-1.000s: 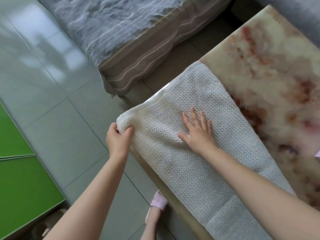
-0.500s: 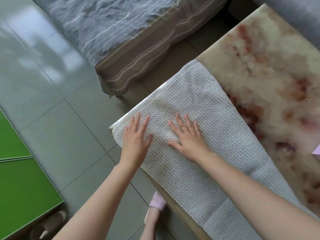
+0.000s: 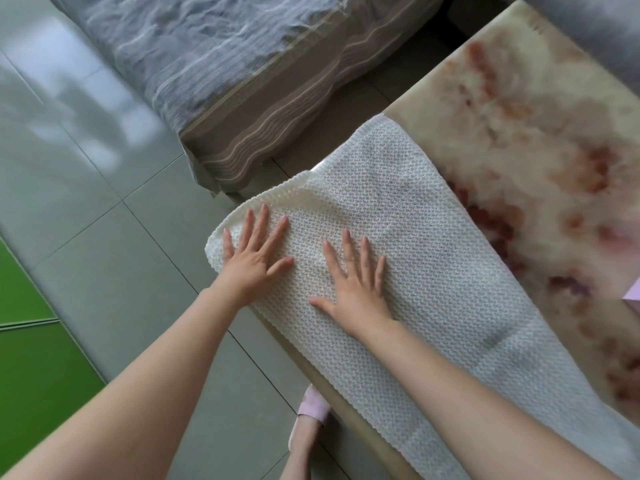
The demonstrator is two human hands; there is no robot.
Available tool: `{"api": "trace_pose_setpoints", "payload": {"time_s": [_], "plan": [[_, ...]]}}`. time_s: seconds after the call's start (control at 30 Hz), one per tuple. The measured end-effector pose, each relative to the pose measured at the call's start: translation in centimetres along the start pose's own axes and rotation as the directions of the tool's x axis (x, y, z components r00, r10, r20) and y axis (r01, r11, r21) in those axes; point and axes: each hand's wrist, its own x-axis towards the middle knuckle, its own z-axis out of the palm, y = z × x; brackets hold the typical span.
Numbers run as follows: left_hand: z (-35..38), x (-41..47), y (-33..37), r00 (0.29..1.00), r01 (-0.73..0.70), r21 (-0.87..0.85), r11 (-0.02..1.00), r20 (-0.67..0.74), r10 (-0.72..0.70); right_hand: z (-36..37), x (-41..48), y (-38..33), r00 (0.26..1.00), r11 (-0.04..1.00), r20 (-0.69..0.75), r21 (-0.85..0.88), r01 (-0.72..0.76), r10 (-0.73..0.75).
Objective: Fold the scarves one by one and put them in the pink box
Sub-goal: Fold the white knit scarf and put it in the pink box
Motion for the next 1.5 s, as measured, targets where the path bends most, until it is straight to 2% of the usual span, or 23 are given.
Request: {"api": "trace_pose_setpoints", "payload": {"time_s": [0.1,0.17,0.23,0.3,0.4,0.47,0.57,0.63,0.77,0.8,0.9,0.97,1.03,1.07,1.13,1.2,1.23,1.3,1.37,1.43,1.5], "plan": [[0.4,-1.5,0.7,0.998,0.028,-0.014,0.999,-0.054,-0.029,1.4,-3.0,0.0,0.996,0.997,-0.054,-0.009,0.077,-0.078],[1.1,-3.4,1.5,0.987,0.094,-0.06,0.994,-0.123,-0.101,3.1,-5.9,0.0,0.978,0.993,-0.175,-0.054,0.107,-0.115],[1.6,-5.1,1.7,0.961,0.164,-0.136,0.977,-0.201,-0.189,5.3,-8.6,0.2,0.96,0.995,-0.261,-0.03,0.1,-0.104],[1.6,-6.3,1.8,0.899,0.249,-0.264,0.932,-0.294,-0.323,6.9,-10.9,0.5,0.96,0.999,-0.275,0.011,0.051,-0.046],[0.9,-7.0,2.0,0.74,0.353,-0.497,0.793,-0.37,-0.561,8.5,-13.2,0.9,0.953,0.996,-0.291,0.065,-0.063,0.079],[0.7,-6.9,1.8,0.666,0.39,-0.679,0.622,-0.259,-0.7,9.3,-14.1,1.0,0.938,0.992,-0.329,0.103,-0.079,0.109],[0.7,-6.6,1.6,0.632,0.443,-0.799,0.407,-0.044,-0.773,10.2,-14.4,1.0,0.901,0.996,-0.429,0.083,-0.032,0.065],[0.8,-6.1,1.7,0.617,0.441,-0.832,0.337,0.009,-0.787,10.1,-14.2,0.9,0.894,0.996,-0.446,0.084,-0.01,0.046],[0.0,-4.8,1.8,0.548,0.369,-0.896,0.247,-0.006,-0.837,9.1,-13.9,-0.9,0.877,0.992,-0.479,0.08,0.101,-0.05],[-0.2,-4.6,1.6,0.534,0.349,-0.903,0.252,-0.03,-0.845,9.0,-14.0,-1.5,0.877,0.99,-0.476,0.074,0.121,-0.072],[-0.2,-4.6,0.6,0.522,0.38,-0.849,0.368,-0.132,-0.843,9.6,-14.3,-2.3,0.893,0.989,-0.444,0.086,0.123,-0.072],[-0.2,-5.0,0.5,0.493,0.392,-0.84,0.376,-0.154,-0.857,10.0,-14.2,-1.9,0.905,0.989,-0.421,0.097,0.115,-0.064],[0.0,-5.2,0.7,0.494,0.393,-0.843,0.367,-0.143,-0.857,9.8,-13.7,-1.4,0.911,0.99,-0.412,0.112,0.09,-0.036],[0.1,-5.4,0.9,0.509,0.424,-0.804,0.416,-0.168,-0.844,9.5,-13.4,-1.0,0.909,0.989,-0.416,0.127,0.076,-0.017],[0.0,-5.8,2.0,0.59,0.466,-0.63,0.621,-0.302,-0.749,8.8,-12.8,-0.2,0.902,0.989,-0.431,0.13,0.064,-0.002],[0.0,-5.8,3.1,0.739,0.374,-0.432,0.821,-0.396,-0.545,7.8,-11.8,0.8,0.92,0.995,-0.393,0.084,0.05,-0.014],[0.3,-5.5,3.5,0.818,0.313,-0.343,0.886,-0.377,-0.435,7.5,-11.1,1.4,0.934,0.997,-0.356,0.062,0.035,-0.011],[0.9,-4.9,4.0,0.93,0.254,-0.179,0.951,-0.224,-0.291,7.1,-9.8,2.8,0.962,0.999,-0.271,0.033,-0.013,0.022],[1.5,-4.5,4.3,0.952,0.276,-0.081,0.958,-0.115,-0.284,7.1,-9.1,3.6,0.979,1.0,-0.203,0.008,-0.011,0.012],[1.2,-4.1,5.1,0.927,0.326,-0.111,0.939,-0.159,-0.341,6.4,-8.9,4.3,0.98,0.996,-0.196,0.08,0.044,-0.027],[0.3,-3.6,6.5,0.902,0.334,-0.18,0.925,-0.225,-0.369,4.5,-8.6,5.4,0.959,0.966,-0.282,0.254,0.041,0.033]]}}
